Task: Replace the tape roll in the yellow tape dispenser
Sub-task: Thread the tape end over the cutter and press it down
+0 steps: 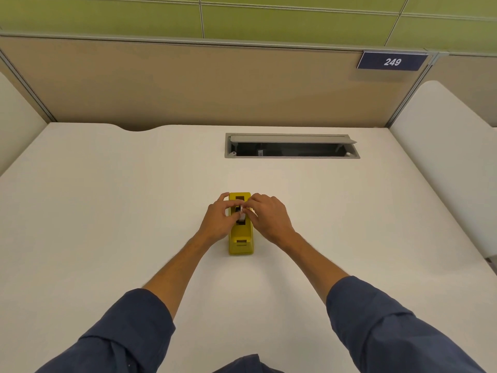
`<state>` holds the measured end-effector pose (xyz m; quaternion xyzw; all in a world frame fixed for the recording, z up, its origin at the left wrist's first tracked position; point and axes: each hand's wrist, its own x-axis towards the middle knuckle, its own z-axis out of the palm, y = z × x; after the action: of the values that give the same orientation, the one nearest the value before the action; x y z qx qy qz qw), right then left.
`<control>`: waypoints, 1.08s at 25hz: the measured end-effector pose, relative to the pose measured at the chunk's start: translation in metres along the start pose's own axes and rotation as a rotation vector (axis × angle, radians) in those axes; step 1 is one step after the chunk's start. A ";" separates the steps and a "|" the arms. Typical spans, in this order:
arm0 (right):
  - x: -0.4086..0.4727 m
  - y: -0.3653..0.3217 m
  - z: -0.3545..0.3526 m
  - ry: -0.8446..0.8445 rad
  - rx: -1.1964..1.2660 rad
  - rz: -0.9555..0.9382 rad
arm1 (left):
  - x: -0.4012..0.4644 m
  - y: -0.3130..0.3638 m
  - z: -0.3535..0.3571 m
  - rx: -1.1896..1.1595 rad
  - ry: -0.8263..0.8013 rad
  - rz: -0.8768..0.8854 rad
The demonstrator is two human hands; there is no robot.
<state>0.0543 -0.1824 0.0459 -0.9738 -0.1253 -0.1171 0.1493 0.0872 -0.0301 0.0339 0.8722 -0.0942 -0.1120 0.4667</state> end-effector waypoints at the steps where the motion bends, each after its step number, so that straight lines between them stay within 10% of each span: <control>1: -0.001 0.000 0.000 0.010 0.020 0.001 | 0.000 0.000 0.000 0.011 0.000 0.004; 27: -0.013 0.000 0.007 0.110 -0.039 -0.044 | -0.001 0.000 0.000 0.005 0.015 -0.003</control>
<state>0.0430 -0.1831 0.0362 -0.9656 -0.1360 -0.1762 0.1344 0.0863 -0.0300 0.0340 0.8744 -0.0897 -0.1061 0.4648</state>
